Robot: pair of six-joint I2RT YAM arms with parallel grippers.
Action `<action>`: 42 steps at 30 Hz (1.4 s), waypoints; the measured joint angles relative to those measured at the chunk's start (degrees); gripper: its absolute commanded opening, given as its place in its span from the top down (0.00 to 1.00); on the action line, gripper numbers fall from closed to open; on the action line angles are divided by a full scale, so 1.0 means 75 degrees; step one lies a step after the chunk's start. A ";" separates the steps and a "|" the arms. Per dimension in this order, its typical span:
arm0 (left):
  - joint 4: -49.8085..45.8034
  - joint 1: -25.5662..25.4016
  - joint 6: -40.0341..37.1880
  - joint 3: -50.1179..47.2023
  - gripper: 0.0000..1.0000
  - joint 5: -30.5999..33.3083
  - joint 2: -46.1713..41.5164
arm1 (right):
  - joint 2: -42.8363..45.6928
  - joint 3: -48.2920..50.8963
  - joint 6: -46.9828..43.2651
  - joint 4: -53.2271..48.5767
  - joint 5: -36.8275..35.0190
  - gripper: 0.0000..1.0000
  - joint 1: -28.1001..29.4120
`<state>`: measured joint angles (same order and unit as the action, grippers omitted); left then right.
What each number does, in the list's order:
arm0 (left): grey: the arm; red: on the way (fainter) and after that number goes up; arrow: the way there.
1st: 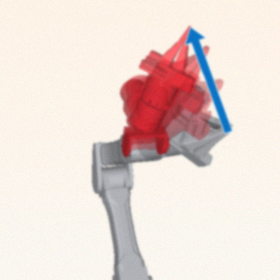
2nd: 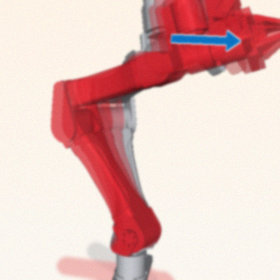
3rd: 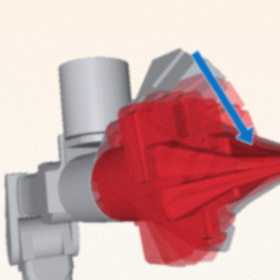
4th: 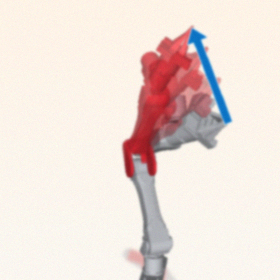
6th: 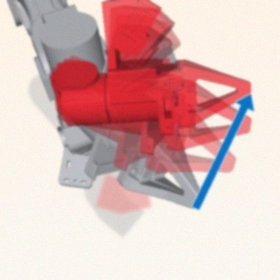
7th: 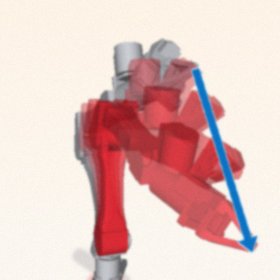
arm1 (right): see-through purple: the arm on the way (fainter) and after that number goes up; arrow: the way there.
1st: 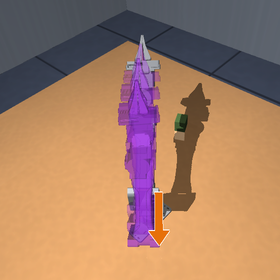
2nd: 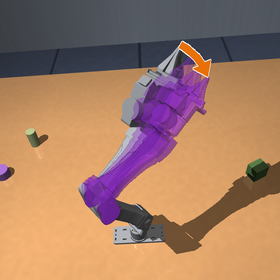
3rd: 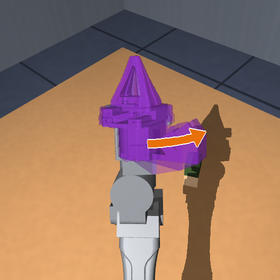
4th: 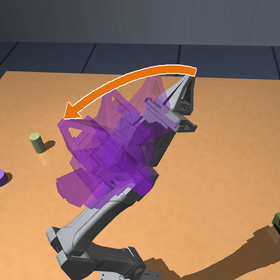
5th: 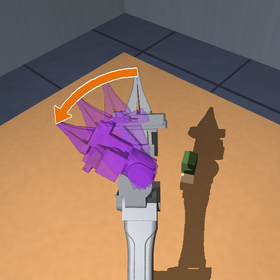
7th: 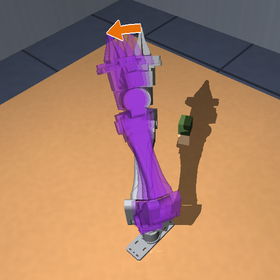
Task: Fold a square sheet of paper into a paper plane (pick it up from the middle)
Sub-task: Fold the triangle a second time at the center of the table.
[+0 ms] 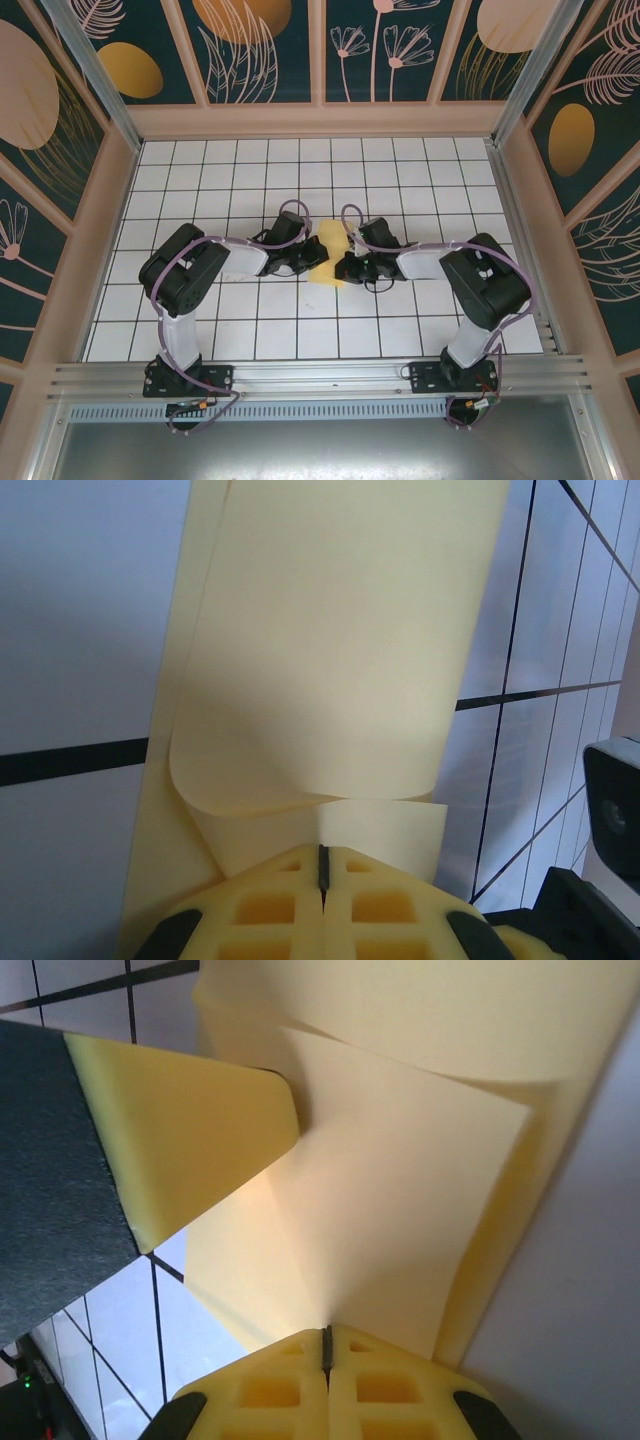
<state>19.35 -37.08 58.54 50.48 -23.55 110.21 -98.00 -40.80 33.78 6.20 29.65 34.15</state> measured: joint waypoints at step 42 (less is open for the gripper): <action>-0.0909 0.0711 -0.0970 0.0513 0.89 0.0399 0.0015 | -0.0073 0.0163 0.0000 0.0388 0.0195 1.00 -0.0061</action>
<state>12.53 -31.75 51.27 54.33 -20.56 110.32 -98.54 -39.57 33.78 9.10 31.11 33.69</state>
